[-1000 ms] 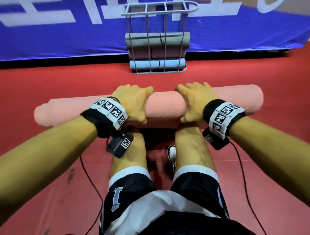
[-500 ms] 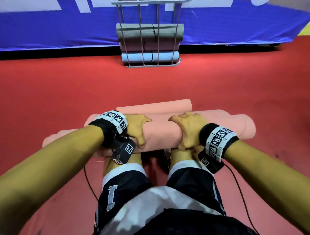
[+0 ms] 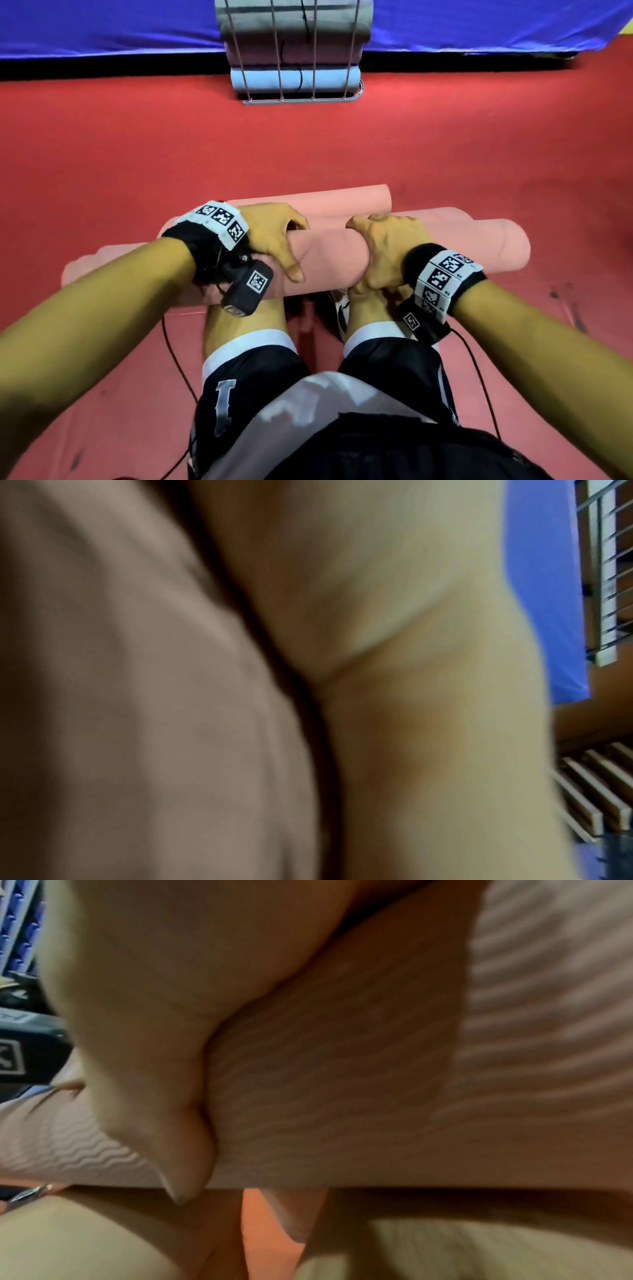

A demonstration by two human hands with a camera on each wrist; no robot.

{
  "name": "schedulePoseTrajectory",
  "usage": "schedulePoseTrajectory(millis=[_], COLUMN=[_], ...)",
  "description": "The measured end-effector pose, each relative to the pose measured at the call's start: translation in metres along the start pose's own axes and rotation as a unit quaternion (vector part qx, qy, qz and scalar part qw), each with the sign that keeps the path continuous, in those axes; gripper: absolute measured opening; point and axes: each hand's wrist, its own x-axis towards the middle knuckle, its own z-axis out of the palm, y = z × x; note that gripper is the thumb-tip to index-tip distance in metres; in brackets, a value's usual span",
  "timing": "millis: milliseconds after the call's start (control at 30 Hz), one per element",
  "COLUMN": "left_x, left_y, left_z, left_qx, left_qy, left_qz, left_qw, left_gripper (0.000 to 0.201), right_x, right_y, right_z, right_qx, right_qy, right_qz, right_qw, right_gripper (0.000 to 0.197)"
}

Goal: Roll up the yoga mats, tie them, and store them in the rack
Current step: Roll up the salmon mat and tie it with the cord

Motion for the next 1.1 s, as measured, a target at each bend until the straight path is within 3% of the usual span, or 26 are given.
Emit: schedulePoseTrajectory(millis=[67,200,333,467,633,833,900,1000,1100], left_x=[-0.002,-0.008,-0.003,0.005,0.011,0.02,0.019,0.013,0.015], left_y=[0.007,0.024,0.022,0.02,0.022,0.017,0.017,0.018,0.018], left_z=[0.009,0.063,0.066,0.046,0.011,0.005,0.013,0.046,0.06], left_qx=[0.095,0.297,0.287,0.289,0.192,0.16,0.176,0.284,0.316], left_qy=[0.062,0.179,0.211,0.182,0.116,0.109,0.147,0.247,0.286], left_qz=[0.013,-0.066,-0.045,-0.024,-0.019,-0.043,-0.045,-0.068,-0.078], left_qw=[0.993,0.936,0.933,0.939,0.974,0.98,0.972,0.924,0.901], left_gripper=[0.087,0.125,0.116,0.109,0.086,0.095,0.105,0.125,0.112], right_x=[0.002,0.006,0.007,0.002,-0.004,0.014,0.019,0.03,0.037], right_y=[0.0,0.0,0.0,0.004,-0.008,-0.014,-0.009,-0.006,-0.003], right_z=[-0.003,-0.01,-0.008,0.001,0.031,0.023,0.017,0.003,-0.005], right_qx=[0.014,0.025,0.022,0.019,-0.056,-0.04,-0.03,-0.021,-0.021], right_qy=[-0.014,-0.044,-0.034,0.038,0.153,0.151,0.134,0.091,0.086], right_qz=[0.007,0.012,0.011,-0.027,-0.053,-0.016,-0.02,-0.028,-0.042], right_qw=[1.0,0.999,0.999,0.999,0.985,0.988,0.99,0.995,0.995], right_gripper=[0.094,0.098,0.1,0.101,0.127,0.097,0.094,0.09,0.089])
